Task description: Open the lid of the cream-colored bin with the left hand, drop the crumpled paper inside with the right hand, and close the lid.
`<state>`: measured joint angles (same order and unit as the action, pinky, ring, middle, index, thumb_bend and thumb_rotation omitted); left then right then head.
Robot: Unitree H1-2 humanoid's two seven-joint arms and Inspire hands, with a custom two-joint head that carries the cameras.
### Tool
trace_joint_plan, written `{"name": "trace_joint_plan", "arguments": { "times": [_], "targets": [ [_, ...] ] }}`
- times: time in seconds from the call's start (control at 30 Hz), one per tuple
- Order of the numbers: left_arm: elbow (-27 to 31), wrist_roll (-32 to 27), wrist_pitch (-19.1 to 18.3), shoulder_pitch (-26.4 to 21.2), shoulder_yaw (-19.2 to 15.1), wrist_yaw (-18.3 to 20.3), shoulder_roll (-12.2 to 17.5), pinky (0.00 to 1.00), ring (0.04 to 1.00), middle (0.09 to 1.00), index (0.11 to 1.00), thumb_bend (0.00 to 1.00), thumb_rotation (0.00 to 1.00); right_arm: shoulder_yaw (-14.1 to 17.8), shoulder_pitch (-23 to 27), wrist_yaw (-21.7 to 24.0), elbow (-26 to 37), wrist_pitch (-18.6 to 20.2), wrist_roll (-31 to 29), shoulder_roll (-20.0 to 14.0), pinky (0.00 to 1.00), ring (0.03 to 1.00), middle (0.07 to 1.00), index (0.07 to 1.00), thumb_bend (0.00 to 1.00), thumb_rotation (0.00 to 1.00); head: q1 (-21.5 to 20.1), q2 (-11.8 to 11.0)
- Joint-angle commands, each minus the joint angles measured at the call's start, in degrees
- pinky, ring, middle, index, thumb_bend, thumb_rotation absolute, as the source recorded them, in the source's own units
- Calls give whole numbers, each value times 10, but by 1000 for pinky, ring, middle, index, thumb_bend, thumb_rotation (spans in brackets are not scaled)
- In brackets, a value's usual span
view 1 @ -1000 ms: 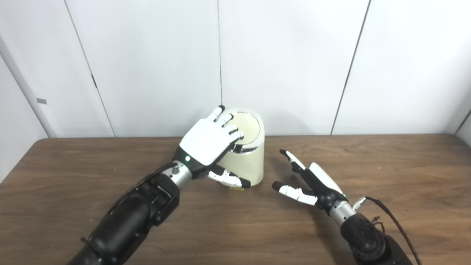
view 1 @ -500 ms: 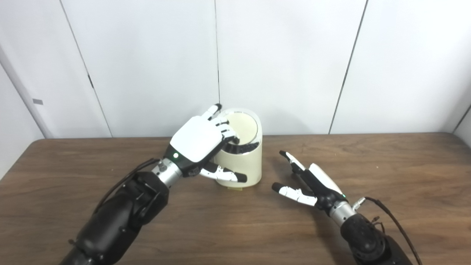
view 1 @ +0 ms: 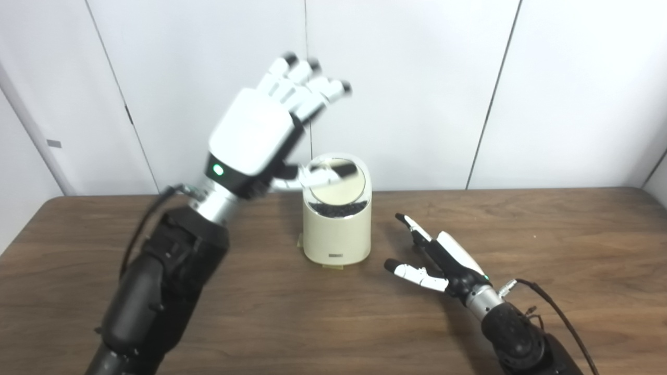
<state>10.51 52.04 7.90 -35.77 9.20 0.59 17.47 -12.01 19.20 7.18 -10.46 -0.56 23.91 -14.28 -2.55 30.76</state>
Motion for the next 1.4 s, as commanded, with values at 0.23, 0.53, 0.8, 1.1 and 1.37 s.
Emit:
{"name": "trace_joint_plan", "arguments": {
  "times": [0.23,0.53,0.8,1.1,1.37],
  "targets": [
    [-50,-176,108,95,-58,-66,-2,574,689,698,687,275,668,5,17,-1,20,-4,-9,0,921,1000,1000,1000,572,784,-4,1],
    [-133,-173,151,189,-74,-113,0,564,693,710,700,242,558,-5,10,-28,11,-13,23,10,858,998,1000,1000,533,695,-8,-7],
    [-208,-171,163,203,-62,-122,4,599,724,745,728,248,470,-5,10,-42,0,-17,24,18,863,1000,1000,1000,516,708,-6,-11],
    [-239,-204,134,205,-48,-80,5,642,743,750,727,267,430,-3,11,-45,-2,-18,25,15,869,1000,1000,1000,525,712,-4,-7],
    [-248,-176,106,194,-5,-25,33,731,849,854,840,316,568,0,14,-57,-19,-47,22,13,860,995,1000,1000,550,725,-2,-4]
  ]
}}
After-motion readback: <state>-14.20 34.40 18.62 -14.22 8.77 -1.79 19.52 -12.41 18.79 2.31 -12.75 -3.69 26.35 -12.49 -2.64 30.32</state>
